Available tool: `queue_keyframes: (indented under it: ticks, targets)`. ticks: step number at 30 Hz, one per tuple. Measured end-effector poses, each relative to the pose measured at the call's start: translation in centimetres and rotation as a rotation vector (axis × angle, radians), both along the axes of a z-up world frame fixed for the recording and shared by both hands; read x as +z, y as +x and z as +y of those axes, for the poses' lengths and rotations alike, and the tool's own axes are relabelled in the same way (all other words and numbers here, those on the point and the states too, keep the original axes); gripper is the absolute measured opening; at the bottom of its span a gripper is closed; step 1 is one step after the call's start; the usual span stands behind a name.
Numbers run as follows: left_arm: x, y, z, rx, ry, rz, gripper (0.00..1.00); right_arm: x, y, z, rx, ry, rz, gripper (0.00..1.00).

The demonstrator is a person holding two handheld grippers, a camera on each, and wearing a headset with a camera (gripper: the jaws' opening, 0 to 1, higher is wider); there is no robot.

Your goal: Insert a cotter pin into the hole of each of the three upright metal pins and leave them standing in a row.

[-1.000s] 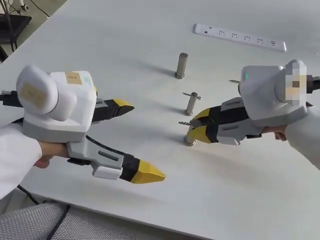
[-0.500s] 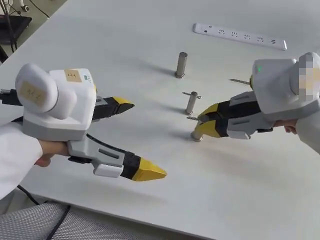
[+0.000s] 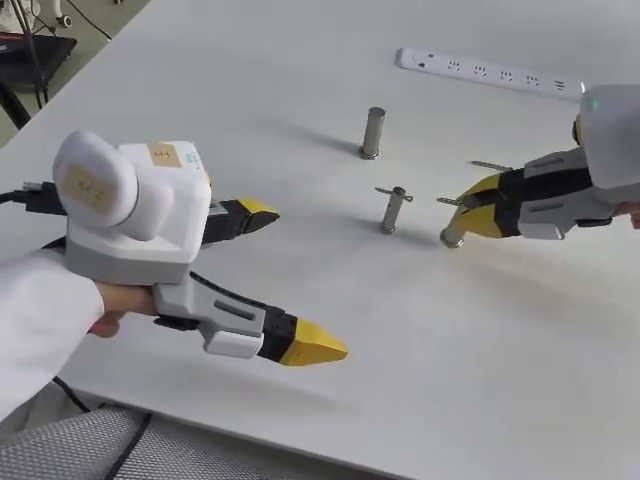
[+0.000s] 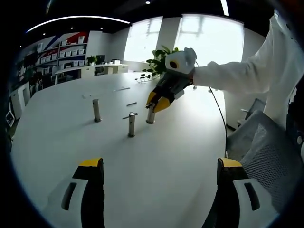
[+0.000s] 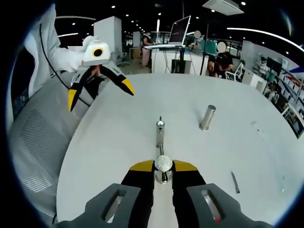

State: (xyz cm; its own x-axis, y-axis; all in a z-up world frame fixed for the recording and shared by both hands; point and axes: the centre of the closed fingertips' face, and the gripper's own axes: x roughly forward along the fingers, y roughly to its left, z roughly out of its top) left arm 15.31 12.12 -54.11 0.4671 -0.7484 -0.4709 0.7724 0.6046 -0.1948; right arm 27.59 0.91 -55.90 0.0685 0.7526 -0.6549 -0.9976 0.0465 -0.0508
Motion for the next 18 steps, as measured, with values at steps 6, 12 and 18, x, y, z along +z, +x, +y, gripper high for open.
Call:
queue_keyframes:
  ticks: [6, 12, 18]
  targets:
    - [0.05, 0.04, 0.03, 0.001, 0.006, 0.004, 0.99, -0.30, 0.06, -0.17, 0.017, -0.006, 0.006, 0.08]
    - [0.71, 0.24, -0.47, 0.008, -0.013, 0.000, 0.99, -0.97, -0.05, -0.11, 0.027, -0.017, 0.014, 0.08]
    - [0.82, -0.02, -0.95, 0.000, -0.020, 0.011, 0.99, -0.87, -0.17, 0.15, 0.019, -0.004, 0.019, 0.08]
